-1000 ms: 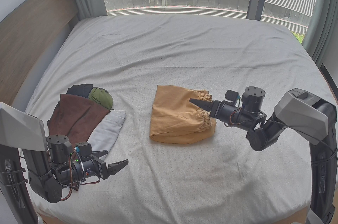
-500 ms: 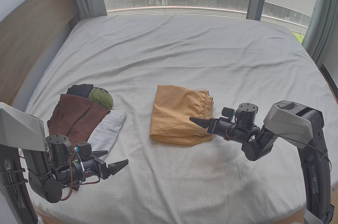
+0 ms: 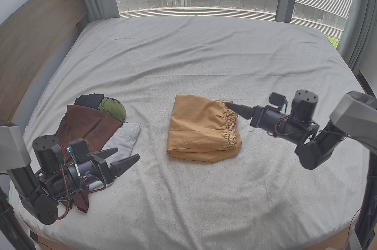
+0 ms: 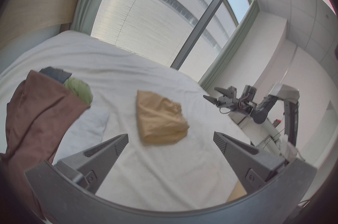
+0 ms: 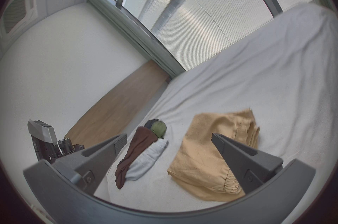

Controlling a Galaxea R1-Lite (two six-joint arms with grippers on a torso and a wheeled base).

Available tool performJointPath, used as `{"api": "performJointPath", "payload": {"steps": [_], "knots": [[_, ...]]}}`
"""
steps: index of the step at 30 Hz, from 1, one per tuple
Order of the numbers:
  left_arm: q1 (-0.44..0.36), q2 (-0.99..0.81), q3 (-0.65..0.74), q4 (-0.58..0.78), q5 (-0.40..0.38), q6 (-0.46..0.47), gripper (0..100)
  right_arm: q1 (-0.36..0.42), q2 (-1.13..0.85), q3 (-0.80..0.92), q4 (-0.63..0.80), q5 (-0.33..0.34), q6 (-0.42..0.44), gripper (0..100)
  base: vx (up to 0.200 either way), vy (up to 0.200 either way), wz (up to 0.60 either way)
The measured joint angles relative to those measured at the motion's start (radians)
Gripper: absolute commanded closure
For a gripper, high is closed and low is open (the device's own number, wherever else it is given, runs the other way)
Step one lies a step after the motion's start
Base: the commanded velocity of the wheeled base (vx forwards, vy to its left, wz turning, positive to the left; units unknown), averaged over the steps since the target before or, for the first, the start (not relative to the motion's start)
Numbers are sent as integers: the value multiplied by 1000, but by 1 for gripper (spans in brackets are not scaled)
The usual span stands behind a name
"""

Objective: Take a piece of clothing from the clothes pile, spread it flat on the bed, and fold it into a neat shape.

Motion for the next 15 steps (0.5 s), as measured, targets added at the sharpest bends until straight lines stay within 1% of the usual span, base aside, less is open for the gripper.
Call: {"api": "performJointPath", "payload": {"steps": [1,5,6,8,15], "knots": [[-3,-24,0,0,-3,-14,0,-3,-32,20,0,0,-9,0,0,0,0],[-26,-160,13,1,-20,-79,0,-28,-219,152,5,-1,-90,0,0,0,0],[-39,-232,26,1,-27,-98,0,-48,-312,223,13,-1,-127,0,0,0,0],[-45,-271,34,2,-30,-107,0,-60,-363,260,17,-1,-144,0,0,0,0],[-79,-526,99,45,-33,-146,0,-164,-713,467,75,0,-214,0,0,0,0]]}}
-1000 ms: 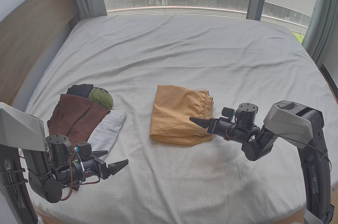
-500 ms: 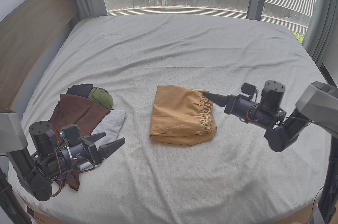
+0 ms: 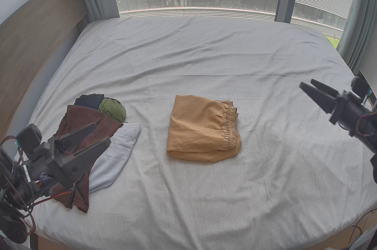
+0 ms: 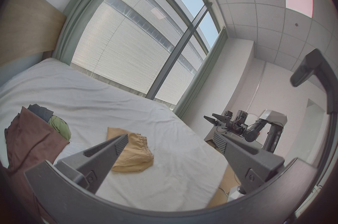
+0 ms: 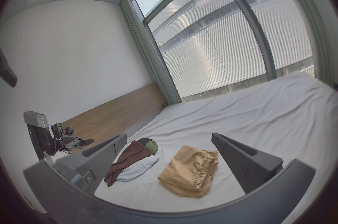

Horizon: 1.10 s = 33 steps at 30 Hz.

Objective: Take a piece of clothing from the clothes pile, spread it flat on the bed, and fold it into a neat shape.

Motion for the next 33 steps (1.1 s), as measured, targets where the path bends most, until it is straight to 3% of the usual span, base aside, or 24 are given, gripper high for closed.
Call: {"api": "performJointPath", "payload": {"steps": [7,21,26,33], "knots": [[-18,-276,39,199,1,-26,0,-92,-352,126,158,3,-28,0,0,0,0],[-20,-829,12,848,-7,-46,0,-122,-1052,177,814,11,-30,0,0,0,0],[12,-974,6,931,-15,-50,0,-111,-1235,193,952,11,-18,0,0,0,0],[85,-1150,20,1021,-49,-52,0,-113,-1384,219,997,9,-17,0,0,0,0]]}}
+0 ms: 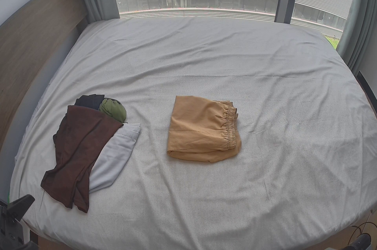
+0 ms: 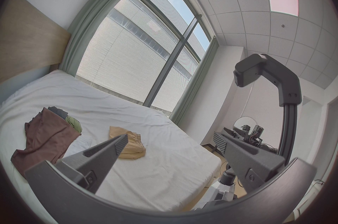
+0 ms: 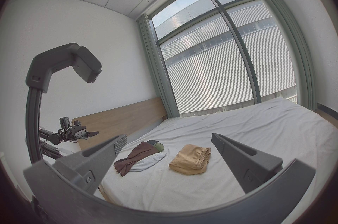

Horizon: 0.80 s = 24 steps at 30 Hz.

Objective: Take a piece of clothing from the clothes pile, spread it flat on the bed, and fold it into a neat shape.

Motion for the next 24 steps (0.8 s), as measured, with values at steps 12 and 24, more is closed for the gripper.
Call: {"api": "performJointPath", "payload": {"steps": [12,24], "knots": [[89,-172,13,79,-7,106,0,-33,-94,120,-65,-86,-115,0,0,0,0],[195,-248,45,223,99,252,0,-37,-105,206,-69,-389,-188,0,0,0,0]]}}
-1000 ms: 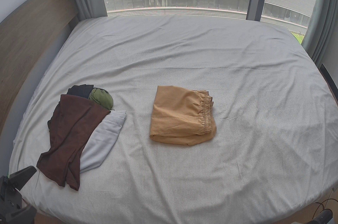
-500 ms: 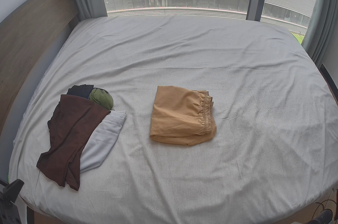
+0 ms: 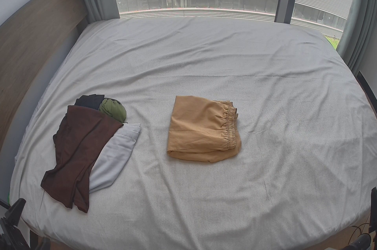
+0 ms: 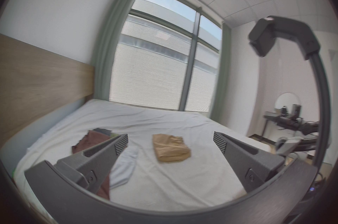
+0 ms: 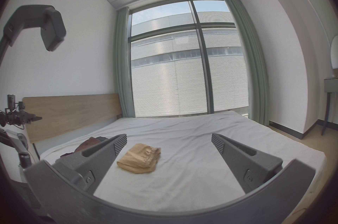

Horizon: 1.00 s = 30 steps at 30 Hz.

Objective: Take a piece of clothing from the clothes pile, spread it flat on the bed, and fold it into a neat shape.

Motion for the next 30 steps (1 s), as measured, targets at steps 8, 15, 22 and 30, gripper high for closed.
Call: {"api": "performJointPath", "payload": {"steps": [8,15,22,30], "knots": [[5,-16,1,131,267,138,0,-1,0,2,153,-110,-35,0,0,0,0],[6,-17,1,197,392,167,0,-1,0,2,212,-161,-35,0,0,0,0],[6,-17,1,202,530,194,0,-1,0,2,212,-202,-37,0,0,0,0],[3,-17,1,230,541,213,0,0,0,2,216,-204,-75,0,0,0,0]]}}
